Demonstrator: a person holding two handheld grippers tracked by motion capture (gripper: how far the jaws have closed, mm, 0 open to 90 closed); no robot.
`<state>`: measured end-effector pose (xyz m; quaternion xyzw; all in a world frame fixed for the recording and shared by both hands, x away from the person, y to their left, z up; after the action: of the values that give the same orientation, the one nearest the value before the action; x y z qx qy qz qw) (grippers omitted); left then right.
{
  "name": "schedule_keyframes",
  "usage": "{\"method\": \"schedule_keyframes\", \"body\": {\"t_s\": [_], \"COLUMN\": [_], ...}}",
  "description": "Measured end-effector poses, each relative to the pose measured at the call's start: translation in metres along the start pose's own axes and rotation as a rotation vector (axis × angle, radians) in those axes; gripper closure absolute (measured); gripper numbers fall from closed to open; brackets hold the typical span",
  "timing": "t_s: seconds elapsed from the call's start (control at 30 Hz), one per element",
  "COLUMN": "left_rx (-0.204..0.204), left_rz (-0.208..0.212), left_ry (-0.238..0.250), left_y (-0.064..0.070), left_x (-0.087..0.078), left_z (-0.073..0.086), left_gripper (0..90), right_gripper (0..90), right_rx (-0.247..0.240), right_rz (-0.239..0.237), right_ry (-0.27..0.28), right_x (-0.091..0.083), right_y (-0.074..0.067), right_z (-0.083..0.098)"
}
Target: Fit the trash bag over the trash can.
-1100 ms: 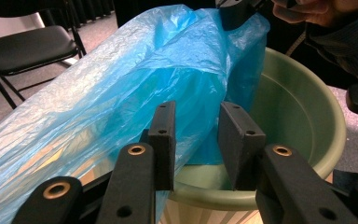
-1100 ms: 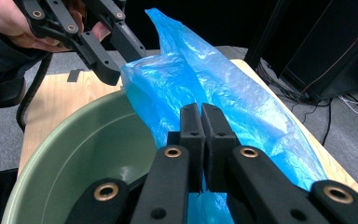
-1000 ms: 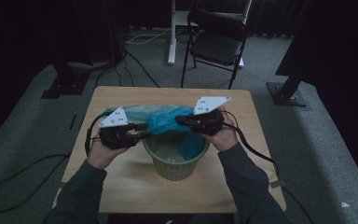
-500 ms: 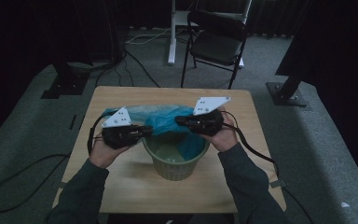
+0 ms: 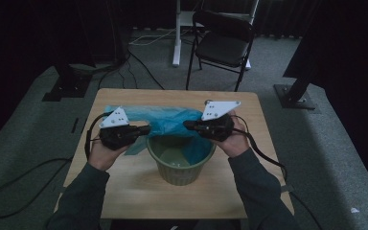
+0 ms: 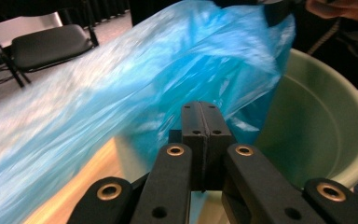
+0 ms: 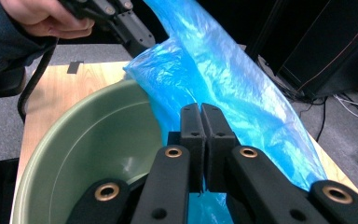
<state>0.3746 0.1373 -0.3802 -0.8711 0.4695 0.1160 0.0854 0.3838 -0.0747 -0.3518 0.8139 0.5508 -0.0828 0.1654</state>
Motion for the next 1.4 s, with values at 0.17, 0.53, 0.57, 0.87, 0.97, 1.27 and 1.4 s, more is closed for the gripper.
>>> {"method": "schedule_keyframes", "body": {"t_s": [0.17, 0.53, 0.57, 0.87, 0.97, 1.27, 1.4], "left_rx": [-0.038, -0.105, -0.115, -0.141, -0.127, -0.106, -0.105], "left_rz": [-0.04, -0.104, -0.111, -0.11, -0.102, -0.094, -0.09], "left_ry": [-0.01, -0.028, -0.029, -0.011, -0.003, -0.007, -0.01], "left_y": [-0.015, -0.038, -0.04, -0.044, -0.04, -0.035, -0.034], "left_x": [-0.006, -0.019, -0.02, -0.027, -0.027, -0.024, -0.022], "left_z": [0.009, 0.026, 0.028, 0.031, 0.027, 0.024, 0.024], "left_gripper": [89.9, 89.9, 89.9, 89.8, 89.8, 89.6, 89.6], "right_gripper": [88.6, 88.8, 88.8, 89.2, 87.4, 59.2, 55.4], "right_rx": [0.028, 0.08, 0.091, 0.13, 0.129, 0.102, 0.068], "right_rz": [0.024, 0.079, 0.092, 0.117, 0.113, 0.038, 0.007], "right_ry": [-0.008, -0.014, -0.015, -0.009, 0.001, 0.056, 0.058], "right_x": [-0.008, -0.027, -0.033, -0.044, -0.043, -0.033, -0.017], "right_y": [0.006, 0.017, 0.02, 0.026, 0.025, 0.006, -0.002], "right_z": [0.012, 0.031, 0.036, 0.046, 0.044, 0.02, 0.011]}}
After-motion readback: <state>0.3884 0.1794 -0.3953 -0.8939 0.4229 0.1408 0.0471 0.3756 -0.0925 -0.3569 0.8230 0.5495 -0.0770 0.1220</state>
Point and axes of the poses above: each handheld gripper's, and its own axes: x roughly forward along the jaws, z roughly out of its underside, y roughly to its right, the point moved 7 cm from there along x, roughly forward along the jaws, and after that the axes turned 11 degrees about y, right-handed, at the moved point
